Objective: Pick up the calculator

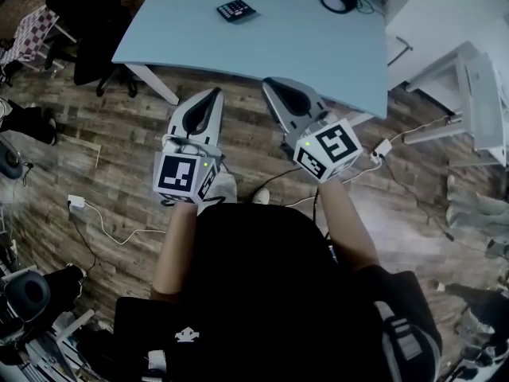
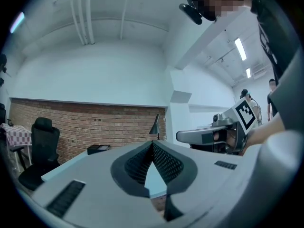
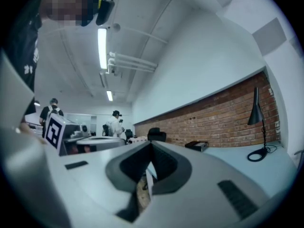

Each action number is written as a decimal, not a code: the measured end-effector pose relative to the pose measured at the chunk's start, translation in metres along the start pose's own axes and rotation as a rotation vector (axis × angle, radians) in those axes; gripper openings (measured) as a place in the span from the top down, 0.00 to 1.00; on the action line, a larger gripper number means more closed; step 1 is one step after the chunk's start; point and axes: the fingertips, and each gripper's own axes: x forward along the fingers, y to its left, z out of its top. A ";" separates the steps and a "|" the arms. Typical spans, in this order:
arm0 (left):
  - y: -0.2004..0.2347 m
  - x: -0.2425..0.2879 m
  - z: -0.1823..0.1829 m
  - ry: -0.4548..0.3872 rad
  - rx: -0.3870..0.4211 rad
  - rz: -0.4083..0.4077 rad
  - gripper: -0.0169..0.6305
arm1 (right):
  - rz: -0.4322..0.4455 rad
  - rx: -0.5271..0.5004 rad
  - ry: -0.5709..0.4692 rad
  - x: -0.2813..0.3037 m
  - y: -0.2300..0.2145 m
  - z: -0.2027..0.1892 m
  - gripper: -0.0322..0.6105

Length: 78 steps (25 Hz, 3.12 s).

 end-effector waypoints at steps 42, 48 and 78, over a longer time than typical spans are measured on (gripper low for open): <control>0.204 0.081 -0.027 -0.041 -0.080 -0.078 0.96 | -0.094 0.012 0.099 0.208 -0.047 -0.028 0.94; 0.210 0.085 -0.033 -0.035 -0.003 -0.087 0.96 | -0.118 0.003 0.117 0.220 -0.053 -0.032 0.94; 0.251 0.182 -0.077 0.073 -0.085 0.115 0.96 | 0.045 -0.009 0.400 0.272 -0.202 -0.116 0.94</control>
